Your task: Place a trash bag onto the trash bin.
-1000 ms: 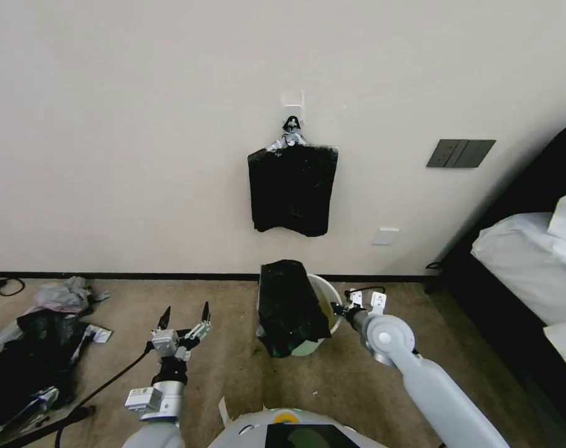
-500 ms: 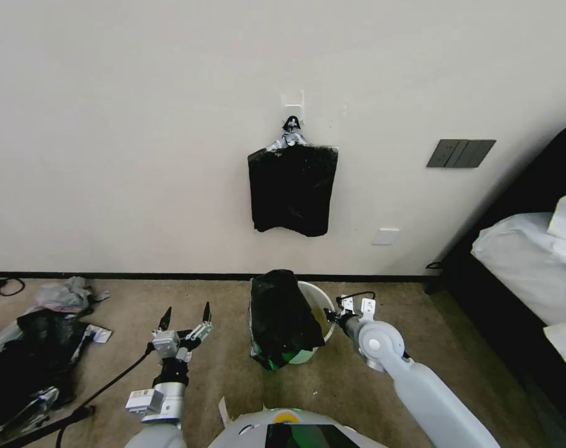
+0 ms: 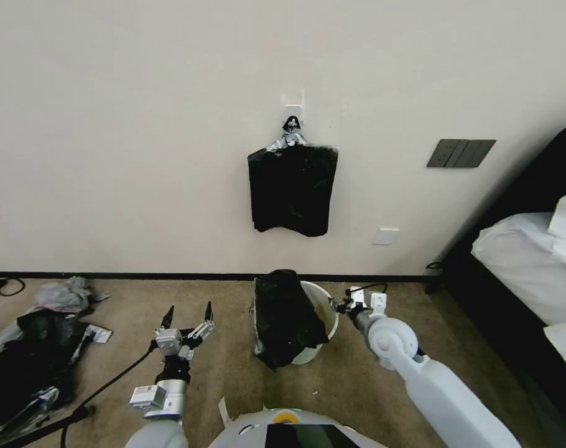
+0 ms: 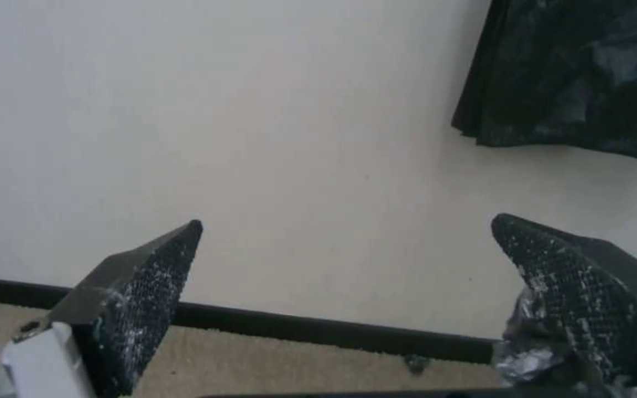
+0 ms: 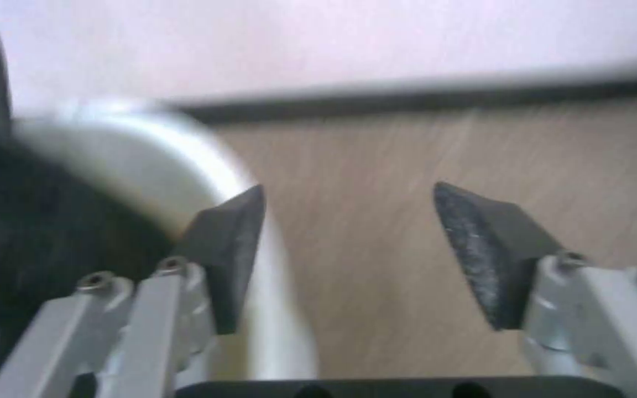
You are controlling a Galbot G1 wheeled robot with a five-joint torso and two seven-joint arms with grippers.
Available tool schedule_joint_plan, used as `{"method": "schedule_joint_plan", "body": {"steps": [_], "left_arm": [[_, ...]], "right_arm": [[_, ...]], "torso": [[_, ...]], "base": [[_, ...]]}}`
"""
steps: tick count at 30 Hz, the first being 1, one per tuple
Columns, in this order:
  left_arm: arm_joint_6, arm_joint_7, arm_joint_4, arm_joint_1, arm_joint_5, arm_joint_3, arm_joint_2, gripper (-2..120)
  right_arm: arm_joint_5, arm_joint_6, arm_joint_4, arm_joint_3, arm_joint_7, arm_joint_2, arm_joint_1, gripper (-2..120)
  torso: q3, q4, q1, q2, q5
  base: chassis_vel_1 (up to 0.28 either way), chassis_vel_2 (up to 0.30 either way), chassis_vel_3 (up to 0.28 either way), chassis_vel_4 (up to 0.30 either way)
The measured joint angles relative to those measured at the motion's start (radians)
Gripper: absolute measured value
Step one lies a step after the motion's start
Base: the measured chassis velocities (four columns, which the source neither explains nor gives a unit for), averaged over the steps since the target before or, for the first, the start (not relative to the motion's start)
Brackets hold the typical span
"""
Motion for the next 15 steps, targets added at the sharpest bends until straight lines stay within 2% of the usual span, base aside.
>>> {"method": "schedule_joint_plan", "body": {"steps": [1, 2, 4, 8, 10, 11, 14, 15], "left_arm": [[0.002, 0.000, 0.003, -0.002, -0.001, 0.001, 0.001, 100], [0.002, 0.000, 0.003, -0.002, -0.001, 0.001, 0.001, 100], [0.007, -0.001, 0.014, -0.012, -0.003, 0.002, 0.005, 100], [0.014, -0.002, 0.022, -0.023, -0.005, 0.000, 0.011, 100], [0.023, -0.002, 0.029, -0.034, -0.009, -0.006, 0.018, 100], [0.023, -0.002, 0.029, -0.034, -0.009, -0.006, 0.018, 100], [0.040, -0.003, 0.041, -0.051, -0.020, -0.021, 0.028, 100], [0.040, -0.003, 0.041, -0.051, -0.020, -0.021, 0.028, 100]], "right_arm": [[-0.046, 0.010, 0.023, 0.006, -0.008, -0.010, -0.005, 68], [-0.046, 0.010, 0.023, 0.006, -0.008, -0.010, -0.005, 68], [-0.115, 0.023, 0.093, 0.017, -0.024, -0.033, -0.012, 82], [-0.161, 0.024, 0.203, 0.003, -0.047, -0.070, -0.007, 93], [-0.187, 0.011, 0.268, -0.065, -0.070, -0.100, 0.015, 99], [-0.187, 0.011, 0.268, -0.065, -0.070, -0.100, 0.015, 99], [-0.201, -0.013, 0.289, -0.208, -0.092, -0.126, 0.086, 100], [-0.201, -0.013, 0.289, -0.208, -0.092, -0.126, 0.086, 100]], "torso": [[0.000, -0.0001, 0.000, 0.000, 0.0000], [0.000, -0.0001, 0.000, 0.000, 0.0000], [0.000, -0.0001, 0.000, 0.000, 0.0000], [0.000, 0.0000, 0.000, 0.000, -0.0002], [0.000, 0.0000, 0.000, 0.000, -0.0002], [0.000, 0.0000, 0.000, 0.000, -0.0002], [0.000, -0.0001, 0.000, 0.000, -0.0001], [0.000, -0.0001, 0.000, 0.000, -0.0001]], "base": [[0.000, 0.000, 0.000, 0.000], [0.000, 0.000, 0.000, 0.000], [0.000, 0.000, 0.000, 0.000], [0.000, 0.000, 0.000, 0.000], [0.000, 0.000, 0.000, 0.000], [0.000, 0.000, 0.000, 0.000], [0.000, 0.000, 0.000, 0.000], [0.000, 0.000, 0.000, 0.000]]}}
